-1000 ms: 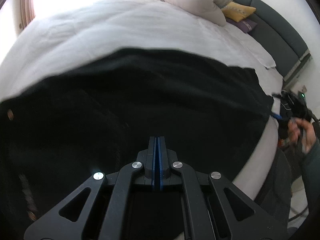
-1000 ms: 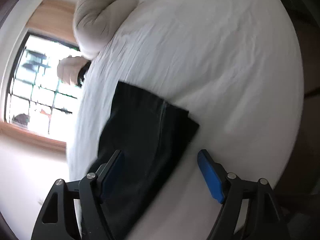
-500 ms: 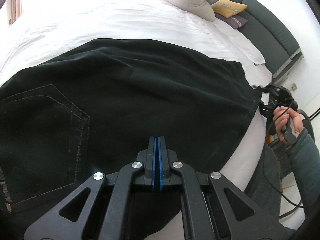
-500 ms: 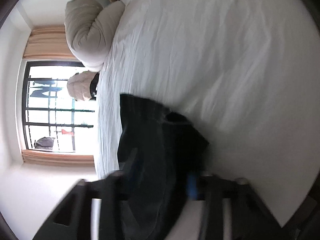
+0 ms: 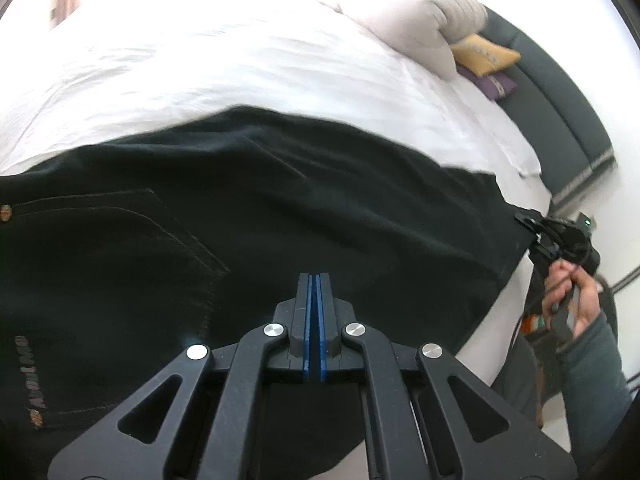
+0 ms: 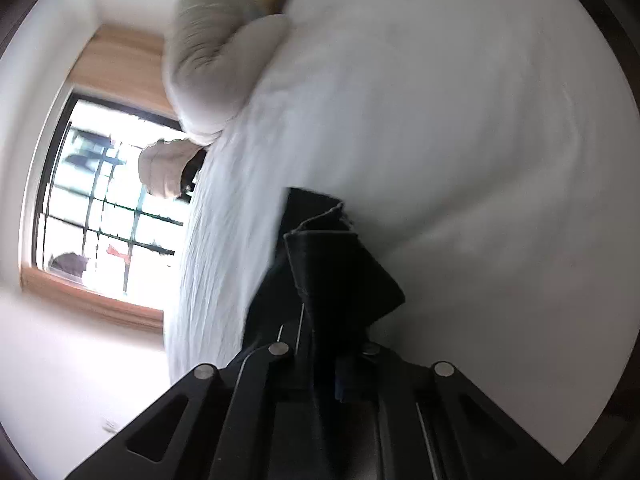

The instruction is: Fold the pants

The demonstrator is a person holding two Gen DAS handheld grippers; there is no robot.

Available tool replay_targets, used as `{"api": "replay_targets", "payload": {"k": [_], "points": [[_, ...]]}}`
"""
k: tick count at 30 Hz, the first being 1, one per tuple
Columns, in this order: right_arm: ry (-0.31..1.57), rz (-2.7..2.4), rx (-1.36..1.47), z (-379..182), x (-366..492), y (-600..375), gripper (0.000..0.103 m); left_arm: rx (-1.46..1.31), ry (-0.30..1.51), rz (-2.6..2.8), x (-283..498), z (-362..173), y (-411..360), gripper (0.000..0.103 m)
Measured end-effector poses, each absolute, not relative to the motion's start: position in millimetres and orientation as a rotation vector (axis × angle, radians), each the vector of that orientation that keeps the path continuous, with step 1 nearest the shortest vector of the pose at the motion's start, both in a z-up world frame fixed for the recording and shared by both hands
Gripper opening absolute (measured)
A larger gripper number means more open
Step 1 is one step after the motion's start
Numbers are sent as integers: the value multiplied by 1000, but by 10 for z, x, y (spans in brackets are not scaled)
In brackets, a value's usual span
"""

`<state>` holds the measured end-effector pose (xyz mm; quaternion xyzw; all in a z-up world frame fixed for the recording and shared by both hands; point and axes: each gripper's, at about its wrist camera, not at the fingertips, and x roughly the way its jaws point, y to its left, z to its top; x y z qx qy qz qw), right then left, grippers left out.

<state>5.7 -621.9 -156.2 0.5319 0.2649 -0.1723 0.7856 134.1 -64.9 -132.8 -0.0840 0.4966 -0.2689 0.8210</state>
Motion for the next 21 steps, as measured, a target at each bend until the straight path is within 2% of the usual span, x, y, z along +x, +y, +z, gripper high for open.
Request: {"api": "replay_targets", "payload": {"k": [4,6,7,9,11,12,15,21], "points": [[636,-276,855,-1073,425,-5579,7,-246,1043,-533,1422,-1284,-484,2],[685,-163,603,-821,639,-4925,7,-300,1042,-521,1472,-1271,-393,2],[729,-78,439,-750,748,-4480,7,-322,1045,-521,1492,-1270,-355,5],[815,75,138,-811,839,-3634,7,-397,1062,-537,1535,-1287,-281,23],[877,187,15,-1017,824,-3087,7,-489,1075,-549,1558,-1316,-200,68],[895,205,19,-1098,815,-2979,7,-546,1079,-553,1563,-1330,-147,72],[918,202,-11,-1239,764,-2785,7,-606,1113,-596,1602,-1368,-125,72],[896,192,-49,-1155,751,-2786,7,-778,1192,-651,1714,-1505,-212,72]]}}
